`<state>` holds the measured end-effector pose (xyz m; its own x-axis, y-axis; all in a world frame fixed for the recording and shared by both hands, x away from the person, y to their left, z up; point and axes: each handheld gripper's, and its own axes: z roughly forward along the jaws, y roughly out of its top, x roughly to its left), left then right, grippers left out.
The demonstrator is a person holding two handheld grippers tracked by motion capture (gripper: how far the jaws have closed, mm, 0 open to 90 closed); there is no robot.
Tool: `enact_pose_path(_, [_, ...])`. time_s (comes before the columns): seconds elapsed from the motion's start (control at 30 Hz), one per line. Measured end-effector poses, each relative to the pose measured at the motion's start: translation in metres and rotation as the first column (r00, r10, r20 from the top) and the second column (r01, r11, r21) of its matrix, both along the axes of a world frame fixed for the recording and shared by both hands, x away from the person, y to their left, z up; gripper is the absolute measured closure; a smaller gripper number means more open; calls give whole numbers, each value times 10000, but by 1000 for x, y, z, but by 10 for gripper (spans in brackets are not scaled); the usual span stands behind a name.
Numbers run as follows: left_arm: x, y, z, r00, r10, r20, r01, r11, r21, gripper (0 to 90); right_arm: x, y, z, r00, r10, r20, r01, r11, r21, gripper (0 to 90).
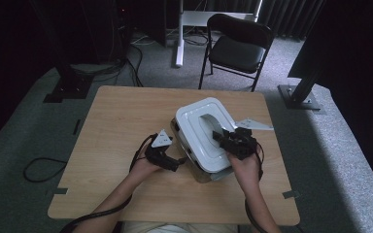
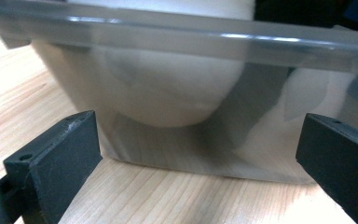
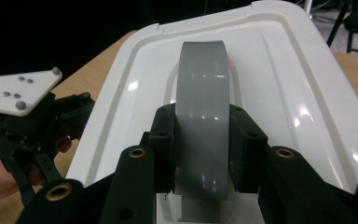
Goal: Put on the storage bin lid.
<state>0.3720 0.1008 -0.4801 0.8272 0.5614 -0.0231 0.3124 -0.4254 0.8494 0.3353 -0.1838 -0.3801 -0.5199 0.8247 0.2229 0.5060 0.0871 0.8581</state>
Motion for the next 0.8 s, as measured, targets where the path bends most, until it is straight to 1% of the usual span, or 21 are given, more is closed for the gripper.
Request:
enact_pose_path(0.03, [0, 2, -1, 9999, 116, -15, -116, 9999, 16, 4, 1, 2, -1, 10000, 59, -70, -59, 10000, -25, 668])
enact_pose_path(0.1, [0, 8, -3, 9997, 217, -135, -218, 9997, -98, 4, 4, 5, -4, 9995, 205, -254, -208, 9997, -125, 668])
enact_pose_path(0.13, [0, 10, -4, 9995, 282, -151, -284, 9995, -113, 5, 5, 6, -5, 9993, 239, -273, -244, 9995, -200, 668])
enact_pose_path(0.17, [0, 11, -4, 9993, 337, -143, -338, 9994, -54, 4, 6, 7, -5, 9992, 247, -311, -254, 9994, -241, 668])
enact_pose_path(0.2, [0, 13, -5, 9993, 356, -142, -356, 9994, -1, 4, 7, 8, -6, 9990, 277, -364, -285, 9993, -222, 668])
enact_pose_path(0.33, [-2, 18, -5, 9987, 487, -172, -488, 9988, -90, 4, 10, 9, -7, 9987, 246, -455, -254, 9995, -184, 667])
enact_pose_path(0.47, [-3, 21, -7, 9985, 506, -190, -508, 9986, -116, 4, 10, 12, -10, 9977, 269, -615, -274, 9996, -80, 667])
enact_pose_path(0.57, [-3, 21, -8, 9986, 487, -199, -488, 9988, -59, 4, 11, 14, -11, 9974, 302, -648, -307, 9995, -55, 667])
enact_pose_path(0.67, [-3, 21, -8, 9984, 505, -249, -508, 9986, -118, 4, 11, 18, -13, 9979, 262, -594, -280, 9992, -299, 665])
enact_pose_path(0.77, [-3, 21, -8, 9986, 488, -219, -490, 9987, -105, 4, 11, 20, -14, 9983, 205, -539, -228, 9989, -418, 664])
enact_pose_path(0.8, [-3, 21, -8, 9986, 486, -221, -488, 9988, -99, 4, 11, 20, -15, 9983, 211, -550, -232, 9990, -386, 665])
